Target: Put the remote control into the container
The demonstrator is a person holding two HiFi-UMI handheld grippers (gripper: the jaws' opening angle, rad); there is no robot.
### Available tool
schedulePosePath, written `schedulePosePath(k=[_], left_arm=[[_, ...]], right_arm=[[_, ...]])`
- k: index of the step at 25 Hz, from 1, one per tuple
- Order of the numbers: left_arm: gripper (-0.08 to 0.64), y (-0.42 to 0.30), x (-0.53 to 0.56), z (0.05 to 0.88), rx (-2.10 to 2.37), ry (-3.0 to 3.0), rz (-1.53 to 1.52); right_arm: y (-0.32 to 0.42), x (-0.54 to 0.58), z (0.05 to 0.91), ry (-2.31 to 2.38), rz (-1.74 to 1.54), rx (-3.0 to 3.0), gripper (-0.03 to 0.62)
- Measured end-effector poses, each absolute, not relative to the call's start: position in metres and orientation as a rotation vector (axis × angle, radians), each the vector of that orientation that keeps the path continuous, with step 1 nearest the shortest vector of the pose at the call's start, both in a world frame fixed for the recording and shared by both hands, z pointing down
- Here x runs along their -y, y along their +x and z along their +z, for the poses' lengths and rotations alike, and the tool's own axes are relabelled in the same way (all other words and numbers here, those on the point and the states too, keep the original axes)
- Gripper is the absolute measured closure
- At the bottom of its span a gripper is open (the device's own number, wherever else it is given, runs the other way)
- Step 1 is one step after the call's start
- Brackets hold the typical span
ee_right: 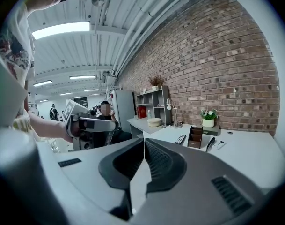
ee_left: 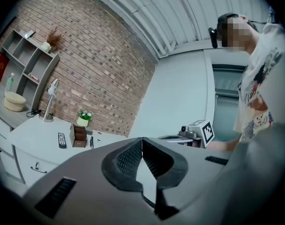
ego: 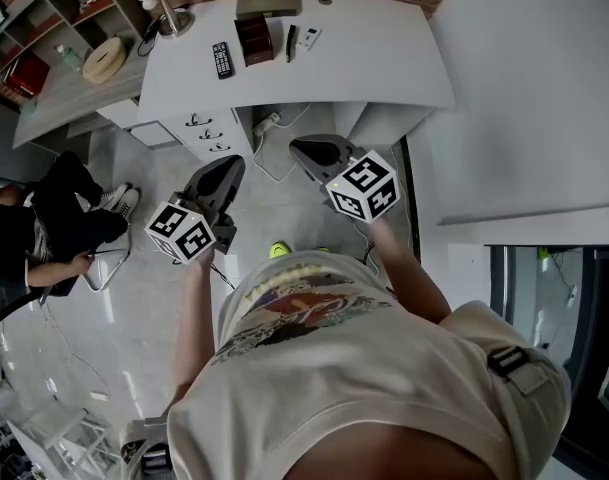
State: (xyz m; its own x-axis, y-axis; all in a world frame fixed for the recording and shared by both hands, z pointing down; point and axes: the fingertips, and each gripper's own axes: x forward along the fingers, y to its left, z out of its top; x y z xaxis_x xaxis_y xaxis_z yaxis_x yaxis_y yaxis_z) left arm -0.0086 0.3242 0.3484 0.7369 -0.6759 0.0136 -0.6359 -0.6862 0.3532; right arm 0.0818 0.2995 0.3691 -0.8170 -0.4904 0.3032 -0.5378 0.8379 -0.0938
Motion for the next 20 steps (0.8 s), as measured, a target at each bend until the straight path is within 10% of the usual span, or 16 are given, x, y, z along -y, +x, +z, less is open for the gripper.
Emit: schedulePosePath(k=[20], left_arm=[[0.554, -0.047, -0.336, 0.370, 1.001, 2.550, -0.189]], right_arm=[[0.064, -0.303, 0.387, 0.863, 0.289, 2.700, 0.578]])
